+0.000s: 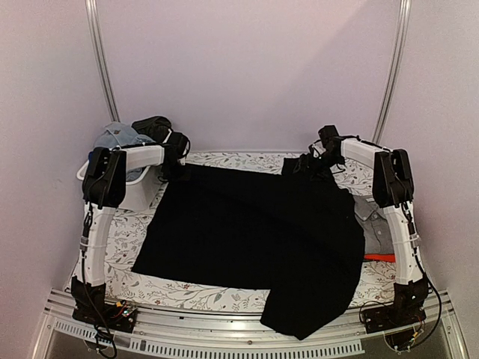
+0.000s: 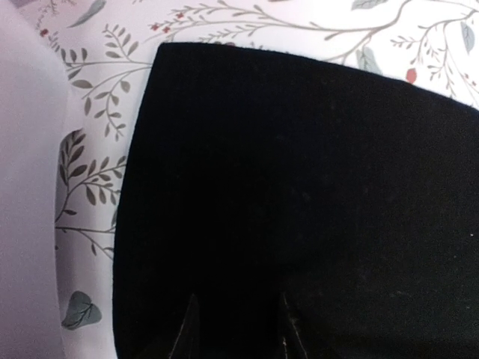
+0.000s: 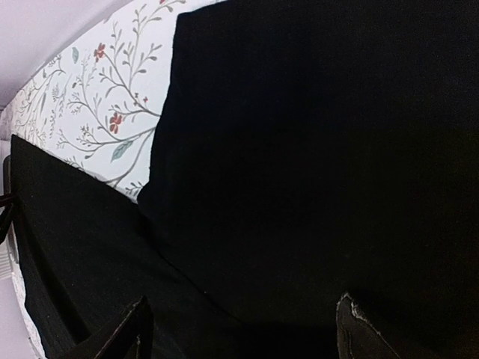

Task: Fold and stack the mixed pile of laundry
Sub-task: Flatten out the crumpled T-shirt at the center of the board, then move the square-folded shirt to the corner of the board.

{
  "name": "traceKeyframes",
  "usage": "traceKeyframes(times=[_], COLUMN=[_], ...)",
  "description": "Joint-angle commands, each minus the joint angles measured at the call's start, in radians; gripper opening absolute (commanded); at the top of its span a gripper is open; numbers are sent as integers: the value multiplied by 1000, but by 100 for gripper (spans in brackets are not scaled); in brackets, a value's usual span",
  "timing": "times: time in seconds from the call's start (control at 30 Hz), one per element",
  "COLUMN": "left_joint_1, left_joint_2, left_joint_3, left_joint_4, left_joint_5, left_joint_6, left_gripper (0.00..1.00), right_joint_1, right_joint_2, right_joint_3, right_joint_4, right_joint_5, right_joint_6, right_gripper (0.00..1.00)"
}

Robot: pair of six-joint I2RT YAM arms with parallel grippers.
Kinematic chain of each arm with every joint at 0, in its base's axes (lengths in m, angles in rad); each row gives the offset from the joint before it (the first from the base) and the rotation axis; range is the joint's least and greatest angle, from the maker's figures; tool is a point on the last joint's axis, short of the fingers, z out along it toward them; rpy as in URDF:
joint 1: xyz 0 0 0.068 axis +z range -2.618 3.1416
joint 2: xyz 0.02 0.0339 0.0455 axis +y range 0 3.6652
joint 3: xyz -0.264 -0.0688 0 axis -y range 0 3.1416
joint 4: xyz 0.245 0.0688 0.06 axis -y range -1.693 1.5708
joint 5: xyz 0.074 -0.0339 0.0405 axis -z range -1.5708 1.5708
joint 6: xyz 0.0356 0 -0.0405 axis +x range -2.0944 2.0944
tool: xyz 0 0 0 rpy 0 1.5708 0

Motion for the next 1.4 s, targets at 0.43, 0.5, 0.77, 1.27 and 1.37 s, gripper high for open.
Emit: traceKeyframes(times=[0.43, 0.5, 0.77, 1.27, 1.37], left_joint_1=[108, 106, 44, -114, -126], left_joint_2=[-20, -45, -234, -464, -460], left_joint_3=[-98, -94, -141, -436, -437], left_joint_4=[-119, -106, -34, 40, 40], left_joint_5=[-44, 7, 112, 198, 213], left_joint_6=[26, 30, 76, 49, 35], left_gripper=[38, 43, 69, 75, 75], right_joint_1=[10, 10, 18, 20, 18], right_joint_2=[51, -31, -396, -1091, -1169], right_joint_3=[160, 143, -174, -968, -1054], right_joint_4=[224, 221, 158, 50, -15], right_joint_5=[-134, -132, -90, 125, 170], right_joint_6=[101, 93, 60, 328, 384], right_gripper=[91, 94, 97, 98, 98])
